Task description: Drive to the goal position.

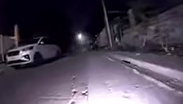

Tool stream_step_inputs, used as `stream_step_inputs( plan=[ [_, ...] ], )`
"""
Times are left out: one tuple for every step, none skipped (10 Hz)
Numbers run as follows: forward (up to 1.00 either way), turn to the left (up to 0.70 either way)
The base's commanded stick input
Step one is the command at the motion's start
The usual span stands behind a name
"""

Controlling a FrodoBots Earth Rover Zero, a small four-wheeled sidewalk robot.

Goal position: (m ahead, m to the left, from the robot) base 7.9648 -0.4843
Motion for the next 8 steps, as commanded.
stream_step_inputs(
  plan=[
    [0.7, 0.0],
    [0.7, 0.0],
    [0.7, 0.0],
    [0.7, 0.0],
    [0.7, 0.0],
    [0.7, 0.0],
    [0.7, 0.0],
    [0.7, 0.0]
  ],
)
